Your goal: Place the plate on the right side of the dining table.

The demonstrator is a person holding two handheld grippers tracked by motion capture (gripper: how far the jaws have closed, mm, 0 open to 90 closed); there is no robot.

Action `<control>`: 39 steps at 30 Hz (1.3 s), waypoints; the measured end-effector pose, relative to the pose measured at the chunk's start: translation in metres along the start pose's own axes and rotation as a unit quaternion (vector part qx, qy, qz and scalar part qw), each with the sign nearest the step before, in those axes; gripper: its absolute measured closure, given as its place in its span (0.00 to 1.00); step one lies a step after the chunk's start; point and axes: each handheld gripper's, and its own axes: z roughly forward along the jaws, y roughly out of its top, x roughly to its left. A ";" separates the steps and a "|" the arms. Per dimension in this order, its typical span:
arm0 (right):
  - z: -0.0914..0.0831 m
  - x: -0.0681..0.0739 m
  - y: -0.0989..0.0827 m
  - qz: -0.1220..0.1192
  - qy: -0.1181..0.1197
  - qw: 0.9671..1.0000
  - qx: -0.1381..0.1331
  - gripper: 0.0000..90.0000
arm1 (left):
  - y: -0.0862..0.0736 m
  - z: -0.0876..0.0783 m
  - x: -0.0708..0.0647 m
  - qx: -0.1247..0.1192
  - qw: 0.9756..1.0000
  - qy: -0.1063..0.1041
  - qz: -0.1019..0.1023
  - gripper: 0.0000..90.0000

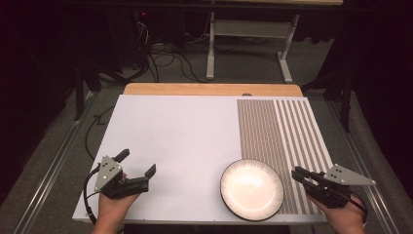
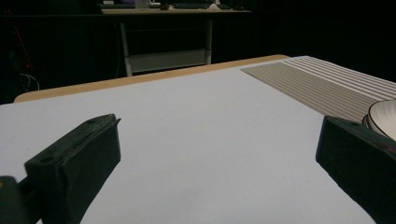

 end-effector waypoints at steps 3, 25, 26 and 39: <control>0.003 0.002 -0.001 -0.010 0.020 1.000 0.017 0.96 | 0.000 0.000 -0.001 0.002 1.000 -0.001 0.003 0.01; 0.016 0.012 -0.004 -0.031 0.076 0.993 0.085 1.00 | 0.000 0.000 -0.001 0.001 1.000 0.000 0.004 0.01; 0.016 0.013 -0.004 -0.034 0.075 0.993 0.087 1.00 | 0.000 0.000 -0.001 0.001 1.000 0.000 0.004 0.01; 0.016 0.014 -0.004 -0.040 0.074 0.992 0.090 1.00 | 0.001 0.000 -0.001 0.001 1.000 0.000 0.004 0.01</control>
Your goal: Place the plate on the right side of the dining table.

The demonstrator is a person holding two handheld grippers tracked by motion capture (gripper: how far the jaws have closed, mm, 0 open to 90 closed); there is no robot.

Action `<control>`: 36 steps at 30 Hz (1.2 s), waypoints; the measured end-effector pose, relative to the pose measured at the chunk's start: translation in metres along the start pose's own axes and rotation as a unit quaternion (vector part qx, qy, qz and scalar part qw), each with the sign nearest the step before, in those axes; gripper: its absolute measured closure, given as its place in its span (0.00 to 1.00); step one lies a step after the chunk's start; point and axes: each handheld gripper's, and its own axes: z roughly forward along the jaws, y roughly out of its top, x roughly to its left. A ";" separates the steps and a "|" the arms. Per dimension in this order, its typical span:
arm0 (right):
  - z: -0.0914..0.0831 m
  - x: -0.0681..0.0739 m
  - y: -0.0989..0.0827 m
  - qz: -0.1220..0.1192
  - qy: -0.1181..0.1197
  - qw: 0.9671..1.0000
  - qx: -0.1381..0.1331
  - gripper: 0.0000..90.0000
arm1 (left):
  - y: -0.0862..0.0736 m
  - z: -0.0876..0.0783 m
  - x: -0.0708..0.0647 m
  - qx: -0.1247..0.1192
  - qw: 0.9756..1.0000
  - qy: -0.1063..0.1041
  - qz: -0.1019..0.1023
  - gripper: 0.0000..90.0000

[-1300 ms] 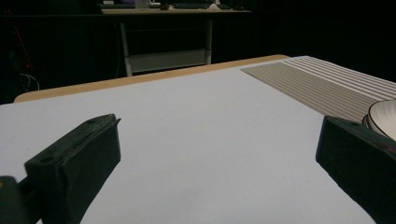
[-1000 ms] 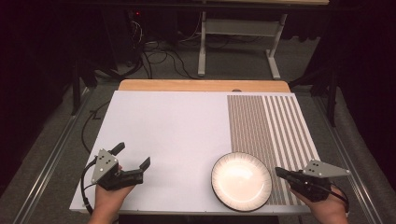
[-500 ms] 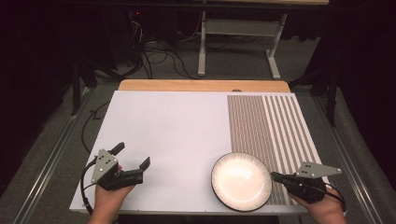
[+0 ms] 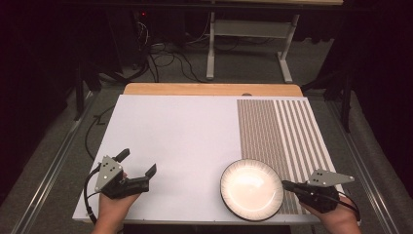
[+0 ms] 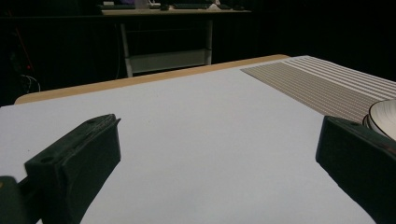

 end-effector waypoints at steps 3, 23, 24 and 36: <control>0.000 0.000 0.000 0.000 0.001 1.000 0.000 1.00 | 0.000 0.000 0.000 -0.001 1.000 0.000 -0.001 0.01; 0.000 0.001 0.001 0.001 0.003 1.000 0.002 1.00 | 0.001 -0.001 0.000 -0.002 1.000 0.001 0.000 0.01; 0.001 0.001 0.001 0.002 0.002 1.000 0.003 1.00 | 0.001 -0.001 0.000 -0.003 1.000 0.001 0.000 0.01; 0.002 0.002 0.001 -0.002 0.005 1.000 0.005 1.00 | 0.001 -0.001 0.000 -0.003 1.000 0.002 0.001 0.01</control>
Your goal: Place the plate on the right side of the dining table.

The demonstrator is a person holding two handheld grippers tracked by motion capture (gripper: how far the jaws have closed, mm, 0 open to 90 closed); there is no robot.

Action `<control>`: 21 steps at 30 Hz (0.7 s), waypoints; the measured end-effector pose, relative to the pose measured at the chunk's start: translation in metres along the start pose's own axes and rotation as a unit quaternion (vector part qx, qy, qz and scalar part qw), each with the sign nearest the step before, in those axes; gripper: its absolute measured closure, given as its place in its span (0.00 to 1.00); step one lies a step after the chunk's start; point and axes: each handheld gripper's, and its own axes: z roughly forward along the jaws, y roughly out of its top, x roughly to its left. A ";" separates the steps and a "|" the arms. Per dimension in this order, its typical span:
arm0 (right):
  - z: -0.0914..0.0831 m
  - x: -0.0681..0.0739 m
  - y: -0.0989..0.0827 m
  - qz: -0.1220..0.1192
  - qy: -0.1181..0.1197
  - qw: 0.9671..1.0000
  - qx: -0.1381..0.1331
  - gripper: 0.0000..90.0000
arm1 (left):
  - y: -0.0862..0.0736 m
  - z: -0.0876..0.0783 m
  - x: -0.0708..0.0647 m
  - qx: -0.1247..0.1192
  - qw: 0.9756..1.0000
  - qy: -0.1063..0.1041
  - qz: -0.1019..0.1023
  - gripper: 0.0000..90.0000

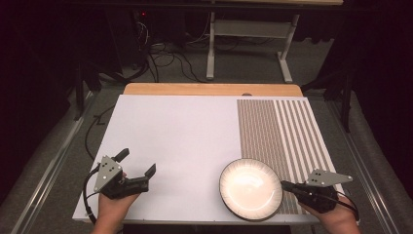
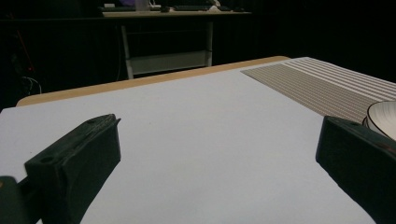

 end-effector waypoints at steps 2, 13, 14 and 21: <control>0.001 0.001 0.000 0.002 -0.001 1.000 0.003 1.00 | 0.000 0.000 0.000 0.000 1.000 0.000 0.000 0.01; 0.008 0.006 0.003 -0.006 0.014 1.000 0.008 1.00 | 0.000 0.000 0.000 -0.002 1.000 0.000 -0.001 0.01; 0.011 0.008 0.004 -0.009 0.020 1.000 0.009 1.00 | 0.000 0.000 0.000 -0.001 1.000 0.000 -0.001 0.01; 0.014 0.011 0.005 -0.011 0.030 0.999 0.014 1.00 | 0.000 0.000 0.000 0.000 1.000 0.000 -0.001 0.01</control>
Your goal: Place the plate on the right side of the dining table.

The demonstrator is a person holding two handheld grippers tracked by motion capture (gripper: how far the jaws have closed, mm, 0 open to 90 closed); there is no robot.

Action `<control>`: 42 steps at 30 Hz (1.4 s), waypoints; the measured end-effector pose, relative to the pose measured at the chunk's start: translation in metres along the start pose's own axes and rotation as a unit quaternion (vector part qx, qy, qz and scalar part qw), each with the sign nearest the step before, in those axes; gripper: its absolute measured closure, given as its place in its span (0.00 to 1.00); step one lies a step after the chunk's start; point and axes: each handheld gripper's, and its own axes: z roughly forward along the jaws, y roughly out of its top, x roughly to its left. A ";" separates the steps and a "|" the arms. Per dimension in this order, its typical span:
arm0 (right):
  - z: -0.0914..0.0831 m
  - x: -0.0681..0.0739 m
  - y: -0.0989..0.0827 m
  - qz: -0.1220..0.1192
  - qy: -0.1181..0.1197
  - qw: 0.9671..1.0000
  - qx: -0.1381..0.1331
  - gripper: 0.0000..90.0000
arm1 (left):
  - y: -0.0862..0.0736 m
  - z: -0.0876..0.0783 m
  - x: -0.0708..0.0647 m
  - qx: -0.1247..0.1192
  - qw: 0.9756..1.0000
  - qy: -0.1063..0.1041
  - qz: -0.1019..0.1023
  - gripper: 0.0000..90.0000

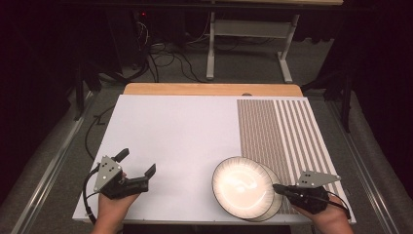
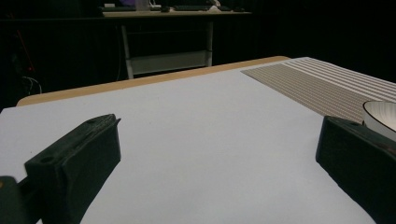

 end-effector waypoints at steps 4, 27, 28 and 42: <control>0.000 0.000 -0.001 0.001 0.003 1.000 0.000 1.00 | 0.000 0.001 0.000 0.000 1.000 0.000 -0.001 0.01; 0.004 0.004 0.001 -0.003 0.012 1.000 0.005 1.00 | -0.001 0.001 -0.001 0.001 1.000 -0.001 -0.001 0.01; 0.006 0.005 0.002 -0.006 0.014 1.000 0.004 1.00 | 0.000 0.001 -0.001 0.002 1.000 -0.001 -0.001 0.01; 0.015 0.012 0.009 -0.019 0.018 1.000 0.014 1.00 | 0.004 0.004 -0.012 0.004 1.000 -0.022 0.000 0.01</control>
